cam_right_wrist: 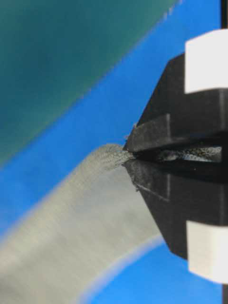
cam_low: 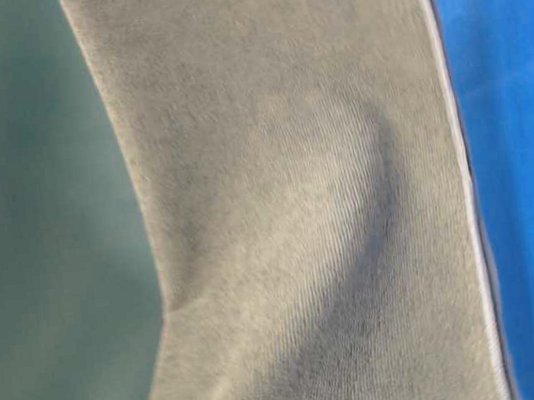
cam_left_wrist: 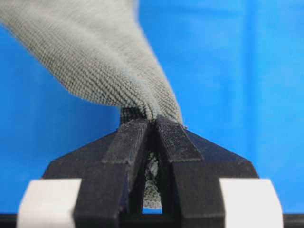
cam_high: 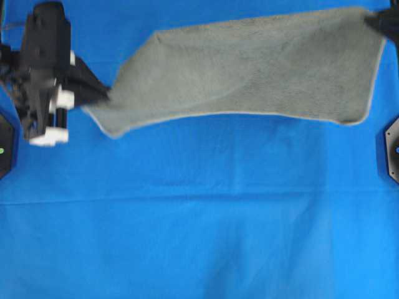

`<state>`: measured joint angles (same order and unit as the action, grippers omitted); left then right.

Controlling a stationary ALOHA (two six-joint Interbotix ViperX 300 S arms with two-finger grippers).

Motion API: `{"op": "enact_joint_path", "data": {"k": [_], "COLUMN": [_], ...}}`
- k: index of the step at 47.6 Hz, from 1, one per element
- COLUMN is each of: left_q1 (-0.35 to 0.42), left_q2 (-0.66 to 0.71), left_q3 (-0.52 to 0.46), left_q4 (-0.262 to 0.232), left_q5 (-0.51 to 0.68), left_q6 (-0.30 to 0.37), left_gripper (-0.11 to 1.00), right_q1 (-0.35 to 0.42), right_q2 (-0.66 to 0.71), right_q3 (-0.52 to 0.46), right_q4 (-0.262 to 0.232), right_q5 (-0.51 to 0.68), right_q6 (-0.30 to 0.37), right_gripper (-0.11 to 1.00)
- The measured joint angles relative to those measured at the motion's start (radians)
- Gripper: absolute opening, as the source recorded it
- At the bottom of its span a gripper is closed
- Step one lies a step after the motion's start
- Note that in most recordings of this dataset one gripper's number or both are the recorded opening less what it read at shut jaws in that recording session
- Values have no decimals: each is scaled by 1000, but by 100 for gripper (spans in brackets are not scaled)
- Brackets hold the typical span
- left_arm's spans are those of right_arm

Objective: Fold a large towel.

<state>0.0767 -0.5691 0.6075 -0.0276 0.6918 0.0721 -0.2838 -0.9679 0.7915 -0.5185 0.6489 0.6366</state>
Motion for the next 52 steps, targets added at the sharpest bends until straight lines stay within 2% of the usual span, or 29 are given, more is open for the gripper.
{"op": "enact_joint_path", "data": {"k": [6,13,21,28,32,44,52], "left_q1": [-104,-198,-272,-331,-357,-382,-387], "left_q2": [25,77,166,253,301,442,555], "left_q3": [-14,-43,-106,-181,-229,-368,-459], "left_q4": [2,0,0,2,2,3,3], "left_q5": [-89,-198,-287,-324,-330,-360,-417], "left_q6": [-20,-26,-31,-32,-55,-209,-262], "left_gripper": [3,3,3,3,3,3,3], "right_q1": [-129,-293,-390,-408,-407,-396,-376], "right_q2": [23,80,181,330,413,603,646], "right_q3": [-6,-6,-21,-66,-101,-218,-253], "right_q4": [-18,-21,-20,-17,-15,-12,-12], "right_q5": [-40,-160,-318,-437,-497,-615,-624], "right_q6": [32,55,83,98,98,100,97], "right_gripper": [4,4,4,4,4,4,4]}}
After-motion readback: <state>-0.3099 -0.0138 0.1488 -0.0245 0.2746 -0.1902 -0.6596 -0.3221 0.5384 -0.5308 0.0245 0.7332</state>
